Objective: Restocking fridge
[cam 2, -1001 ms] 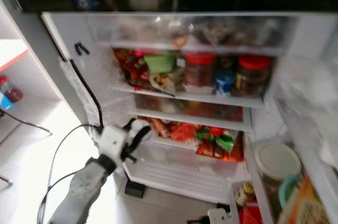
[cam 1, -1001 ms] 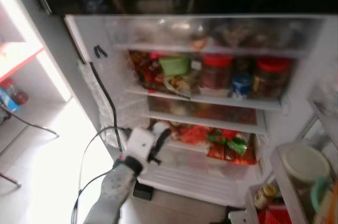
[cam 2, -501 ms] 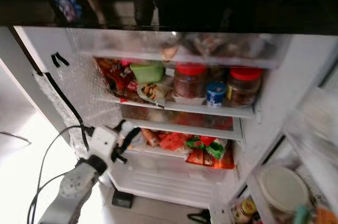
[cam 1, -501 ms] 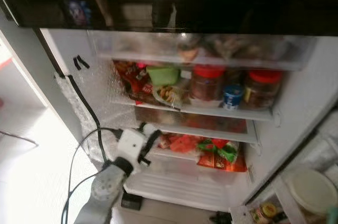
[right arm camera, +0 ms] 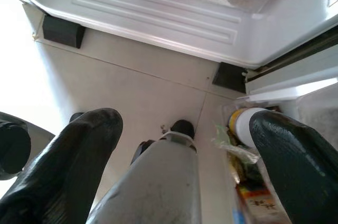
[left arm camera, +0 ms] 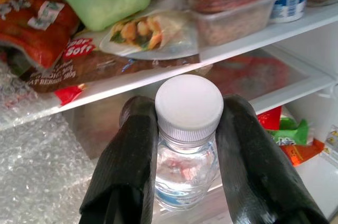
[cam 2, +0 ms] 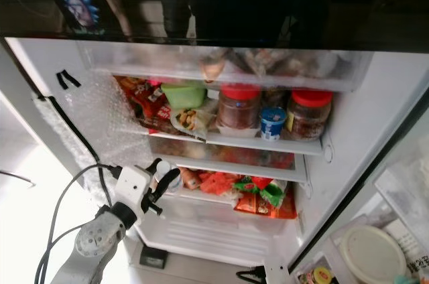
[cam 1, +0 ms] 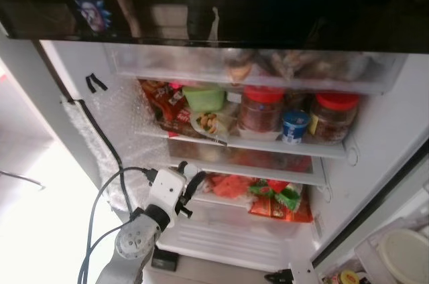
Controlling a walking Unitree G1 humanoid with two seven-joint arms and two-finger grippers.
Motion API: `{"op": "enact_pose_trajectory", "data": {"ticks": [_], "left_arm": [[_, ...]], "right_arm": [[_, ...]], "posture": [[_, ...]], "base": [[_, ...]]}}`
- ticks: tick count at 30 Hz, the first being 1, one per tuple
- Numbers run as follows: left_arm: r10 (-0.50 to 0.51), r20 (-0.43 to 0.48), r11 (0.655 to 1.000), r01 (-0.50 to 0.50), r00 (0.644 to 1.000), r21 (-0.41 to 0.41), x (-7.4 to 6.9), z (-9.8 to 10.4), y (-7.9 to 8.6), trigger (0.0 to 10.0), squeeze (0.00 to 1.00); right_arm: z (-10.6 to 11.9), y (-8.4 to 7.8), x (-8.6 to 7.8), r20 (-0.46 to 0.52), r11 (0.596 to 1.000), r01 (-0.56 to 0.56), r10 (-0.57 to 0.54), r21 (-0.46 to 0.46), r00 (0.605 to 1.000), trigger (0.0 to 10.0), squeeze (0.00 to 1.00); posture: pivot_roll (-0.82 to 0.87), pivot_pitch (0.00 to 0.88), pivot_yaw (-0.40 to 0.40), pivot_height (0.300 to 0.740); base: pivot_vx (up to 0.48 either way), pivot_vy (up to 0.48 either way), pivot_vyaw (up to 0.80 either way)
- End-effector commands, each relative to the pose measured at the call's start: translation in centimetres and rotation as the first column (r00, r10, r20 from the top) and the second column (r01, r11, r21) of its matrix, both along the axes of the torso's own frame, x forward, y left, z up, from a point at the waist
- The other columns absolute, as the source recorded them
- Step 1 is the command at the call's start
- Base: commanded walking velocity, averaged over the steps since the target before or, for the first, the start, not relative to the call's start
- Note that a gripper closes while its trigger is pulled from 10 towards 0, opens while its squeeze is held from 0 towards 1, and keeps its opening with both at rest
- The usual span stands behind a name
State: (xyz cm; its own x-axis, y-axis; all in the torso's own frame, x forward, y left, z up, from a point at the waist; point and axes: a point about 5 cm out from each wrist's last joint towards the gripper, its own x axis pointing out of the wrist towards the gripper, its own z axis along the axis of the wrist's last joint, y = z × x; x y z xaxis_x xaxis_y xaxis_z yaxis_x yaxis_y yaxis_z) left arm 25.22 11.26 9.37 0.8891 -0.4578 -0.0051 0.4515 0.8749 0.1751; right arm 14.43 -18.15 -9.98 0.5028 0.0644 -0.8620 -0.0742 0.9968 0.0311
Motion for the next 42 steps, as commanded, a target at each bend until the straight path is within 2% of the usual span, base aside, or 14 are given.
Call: {"op": "enact_pose_trajectory", "data": {"ticks": [1,42], "left_arm": [[-0.015,0.01,1.0,0.015,1.0,-0.015,-0.02,0.5,-0.13,10.0,0.0],[0.021,0.013,1.0,-0.021,1.0,-0.015,0.26,0.65,0.1,10.0,0.0]], "right_arm": [[-0.06,0.0,-0.16,-0.005,1.0,0.006,-0.006,0.002,1.0,10.0,0.0],[0.01,0.06,-0.1,0.016,0.999,0.03,-0.031,0.029,0.999,10.0,0.0]], "posture": [[-0.01,0.0,0.044,0.74],[0.0,0.0,0.042,0.74]], "base": [[0.0,0.0,0.0],[0.0,0.0,-0.01]]}}
